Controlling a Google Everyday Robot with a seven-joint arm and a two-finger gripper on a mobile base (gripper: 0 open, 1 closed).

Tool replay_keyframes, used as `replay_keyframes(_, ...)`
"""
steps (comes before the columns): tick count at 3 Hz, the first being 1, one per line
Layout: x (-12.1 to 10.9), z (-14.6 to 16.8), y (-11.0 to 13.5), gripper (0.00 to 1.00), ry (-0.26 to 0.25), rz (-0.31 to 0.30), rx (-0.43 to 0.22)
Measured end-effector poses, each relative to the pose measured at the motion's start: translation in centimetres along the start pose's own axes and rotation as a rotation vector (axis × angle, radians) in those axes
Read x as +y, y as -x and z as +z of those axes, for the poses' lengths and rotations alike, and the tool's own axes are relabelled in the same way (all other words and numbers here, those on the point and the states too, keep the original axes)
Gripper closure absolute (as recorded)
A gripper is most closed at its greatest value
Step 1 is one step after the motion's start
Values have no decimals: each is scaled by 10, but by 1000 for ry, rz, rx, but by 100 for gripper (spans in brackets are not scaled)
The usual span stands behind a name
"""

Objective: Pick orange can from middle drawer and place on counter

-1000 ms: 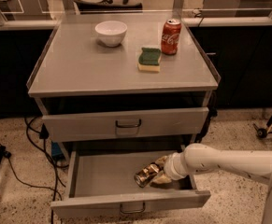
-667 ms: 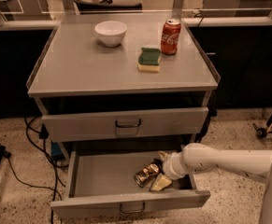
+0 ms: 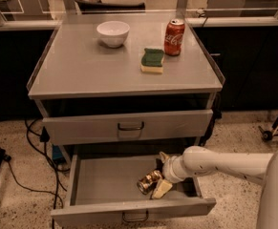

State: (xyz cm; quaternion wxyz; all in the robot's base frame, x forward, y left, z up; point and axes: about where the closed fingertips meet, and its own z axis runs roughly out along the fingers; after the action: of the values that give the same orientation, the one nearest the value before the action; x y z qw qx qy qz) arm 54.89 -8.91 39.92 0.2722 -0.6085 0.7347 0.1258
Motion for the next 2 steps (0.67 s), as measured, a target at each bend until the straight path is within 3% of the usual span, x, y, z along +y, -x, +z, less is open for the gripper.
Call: replay_keyframes(2, -5, 35, 1, 4, 35, -1, -10)
